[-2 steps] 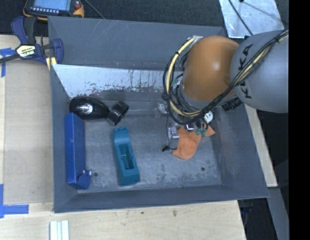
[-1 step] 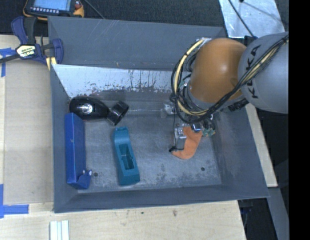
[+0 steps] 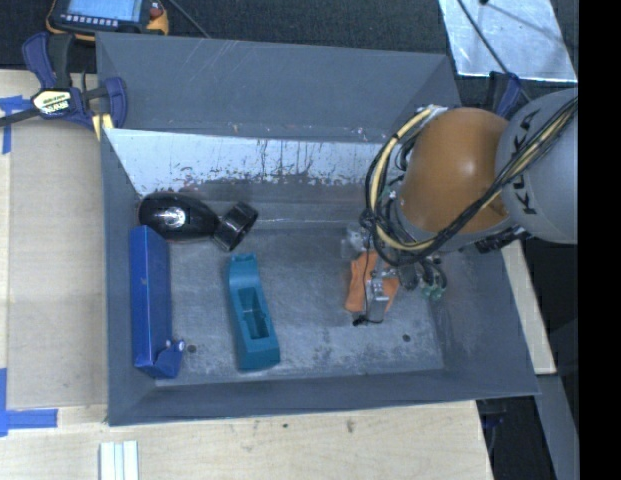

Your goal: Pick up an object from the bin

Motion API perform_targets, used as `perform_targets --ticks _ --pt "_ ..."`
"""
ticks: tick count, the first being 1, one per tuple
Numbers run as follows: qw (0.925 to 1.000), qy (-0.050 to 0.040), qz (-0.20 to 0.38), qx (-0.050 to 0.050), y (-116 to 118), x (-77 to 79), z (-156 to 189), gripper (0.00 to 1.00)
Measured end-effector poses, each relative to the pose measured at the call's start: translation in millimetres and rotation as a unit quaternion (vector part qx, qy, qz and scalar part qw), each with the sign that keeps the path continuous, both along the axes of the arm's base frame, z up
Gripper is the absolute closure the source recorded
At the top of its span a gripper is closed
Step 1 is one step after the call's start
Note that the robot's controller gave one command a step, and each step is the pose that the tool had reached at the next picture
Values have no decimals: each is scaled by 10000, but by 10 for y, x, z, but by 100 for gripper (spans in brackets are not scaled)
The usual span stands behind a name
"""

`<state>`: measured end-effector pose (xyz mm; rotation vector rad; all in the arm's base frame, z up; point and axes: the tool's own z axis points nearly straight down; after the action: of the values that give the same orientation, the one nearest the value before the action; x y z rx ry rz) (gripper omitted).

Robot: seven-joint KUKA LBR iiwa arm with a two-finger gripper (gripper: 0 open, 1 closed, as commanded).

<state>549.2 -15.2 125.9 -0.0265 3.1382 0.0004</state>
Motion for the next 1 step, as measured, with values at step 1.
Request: perform_targets --ticks 1 --pt "9997 -1 -242 -5 -93 173 -207 0"
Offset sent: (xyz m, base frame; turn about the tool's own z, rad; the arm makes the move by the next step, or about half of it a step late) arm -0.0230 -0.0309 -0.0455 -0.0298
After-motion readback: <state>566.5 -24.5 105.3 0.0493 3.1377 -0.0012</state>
